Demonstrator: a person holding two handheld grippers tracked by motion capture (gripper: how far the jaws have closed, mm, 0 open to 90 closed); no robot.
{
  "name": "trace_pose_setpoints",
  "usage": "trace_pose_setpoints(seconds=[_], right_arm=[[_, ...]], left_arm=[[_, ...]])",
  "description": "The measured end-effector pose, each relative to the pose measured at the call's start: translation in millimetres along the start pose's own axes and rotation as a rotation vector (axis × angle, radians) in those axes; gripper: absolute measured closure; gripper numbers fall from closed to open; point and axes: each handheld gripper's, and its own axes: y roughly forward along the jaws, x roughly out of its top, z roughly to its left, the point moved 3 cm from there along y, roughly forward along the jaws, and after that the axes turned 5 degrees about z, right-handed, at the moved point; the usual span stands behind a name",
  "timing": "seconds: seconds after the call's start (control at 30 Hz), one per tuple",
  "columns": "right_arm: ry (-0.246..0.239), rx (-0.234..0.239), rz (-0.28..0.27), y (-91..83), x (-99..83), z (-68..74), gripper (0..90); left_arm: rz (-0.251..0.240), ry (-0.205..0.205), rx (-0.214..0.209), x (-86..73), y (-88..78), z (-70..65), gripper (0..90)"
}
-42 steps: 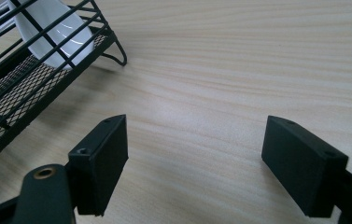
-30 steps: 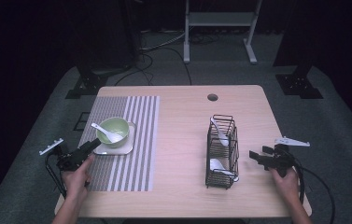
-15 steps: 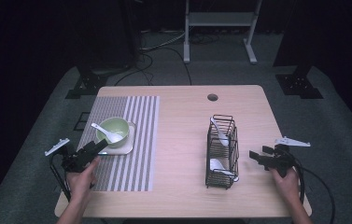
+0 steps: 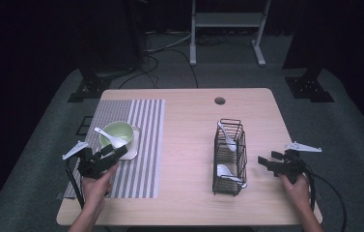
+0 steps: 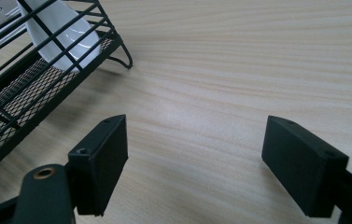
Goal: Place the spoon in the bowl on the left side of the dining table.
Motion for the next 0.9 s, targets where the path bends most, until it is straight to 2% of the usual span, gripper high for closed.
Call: trace_pose_setpoints(seconds=[0.1,0.13,0.9], right_arm=[[0.0,0.0,0.001,-0.1,0.0,0.2,21.3],[0.0,0.0,0.001,-0.1,0.0,0.2,21.3],[0.001,0.003,0.0,-0.1,0.0,-0.2,21.3]], left_arm=[[0.008,0.003,-0.019,-1.1,4.8,-6.4,13.4],[0.015,0.006,-0.016,-1.9,6.5,-8.2,9.8],[0.097,0.07,-0.097,-21.0,38.6,-41.2,9.7]])
